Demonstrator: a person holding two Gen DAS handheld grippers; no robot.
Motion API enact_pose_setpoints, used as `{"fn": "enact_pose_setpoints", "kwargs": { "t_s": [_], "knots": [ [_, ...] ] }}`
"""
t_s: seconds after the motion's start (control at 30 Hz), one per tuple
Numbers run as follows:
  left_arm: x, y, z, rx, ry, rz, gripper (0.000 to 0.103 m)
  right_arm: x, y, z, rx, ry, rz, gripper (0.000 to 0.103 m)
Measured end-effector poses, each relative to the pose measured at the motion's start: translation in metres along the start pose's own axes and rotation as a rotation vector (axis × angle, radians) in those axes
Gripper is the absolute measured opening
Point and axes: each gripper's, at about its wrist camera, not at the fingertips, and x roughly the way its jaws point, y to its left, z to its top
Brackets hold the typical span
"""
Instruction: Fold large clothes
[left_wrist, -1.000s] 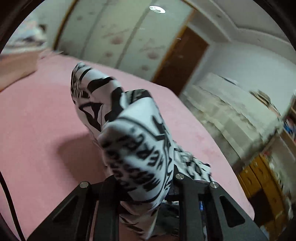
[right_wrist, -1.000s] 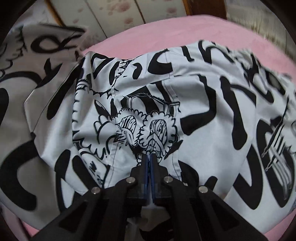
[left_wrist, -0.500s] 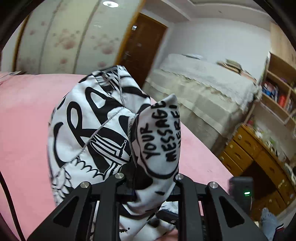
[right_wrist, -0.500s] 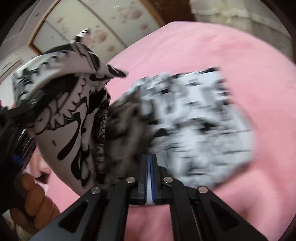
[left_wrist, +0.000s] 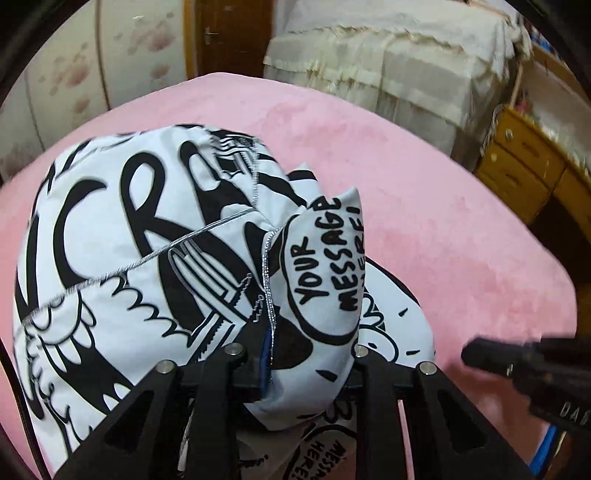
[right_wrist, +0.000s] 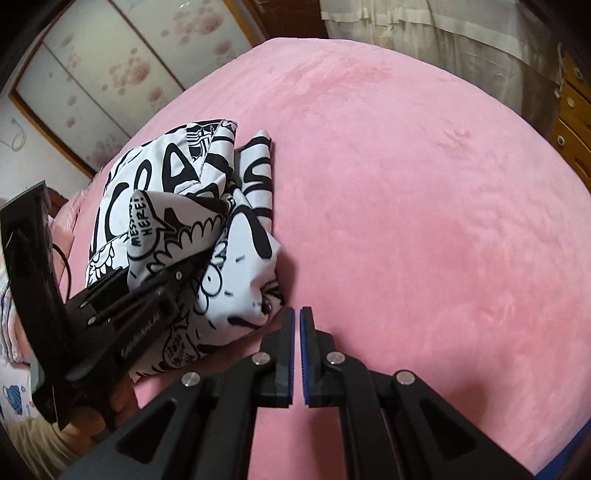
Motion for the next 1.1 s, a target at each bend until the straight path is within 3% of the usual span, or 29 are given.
{"fn": "enact_pose_setpoints", "kwargs": {
  "t_s": [0.1, 0.17, 0.23, 0.27, 0.3, 0.37, 0.4, 0.57, 0.77, 0.83, 0.87, 0.97, 1.1],
  "knots": [
    [-0.005, -0.008, 0.018, 0.002, 0.06, 0.002, 0.031, -0.004, 0.015, 0.019, -0.041, 0.009, -0.006, 0.005],
    [-0.014, -0.002, 0.028, -0.026, 0.11, -0.027, 0.044, -0.01, 0.029, 0.034, -0.064, 0.017, 0.016, 0.005],
    [-0.034, 0.008, 0.035, -0.083, 0.13, -0.083, 0.069, -0.019, 0.038, 0.045, -0.086, 0.021, 0.032, 0.01],
    [-0.046, 0.013, 0.037, -0.104, 0.129, -0.094, 0.075, -0.024, 0.047, 0.05, -0.098, 0.02, 0.043, 0.02],
    [-0.058, 0.016, 0.038, -0.114, 0.122, -0.102, 0.082, -0.029, 0.052, 0.054, -0.107, 0.017, 0.057, 0.037],
    [-0.084, 0.023, 0.039, -0.124, 0.095, -0.115, 0.082, -0.036, 0.068, 0.062, -0.121, 0.007, 0.086, 0.057],
    [-0.094, 0.028, 0.039, -0.132, 0.086, -0.109, 0.082, -0.036, 0.075, 0.065, -0.132, 0.002, 0.097, 0.062],
    [-0.117, 0.087, 0.018, -0.268, 0.07, -0.043, 0.082, -0.007, 0.098, 0.073, -0.175, 0.076, 0.092, 0.063],
    [-0.088, 0.173, -0.02, -0.473, 0.139, 0.02, 0.082, 0.059, 0.088, 0.073, -0.14, 0.245, 0.09, 0.062],
    [-0.075, 0.19, -0.027, -0.502, 0.149, 0.021, 0.082, 0.075, 0.085, 0.075, -0.125, 0.279, 0.116, 0.049],
    [-0.065, 0.197, -0.031, -0.524, 0.168, -0.003, 0.082, 0.081, 0.085, 0.076, -0.125, 0.292, 0.133, 0.035],
    [-0.044, 0.209, -0.038, -0.602, 0.185, -0.121, 0.078, 0.08, 0.089, 0.079, -0.151, 0.273, 0.138, 0.022],
    [-0.037, 0.202, -0.036, -0.582, 0.184, -0.1, 0.072, 0.043, 0.097, 0.079, -0.19, 0.15, 0.158, 0.017]
  ]
}}
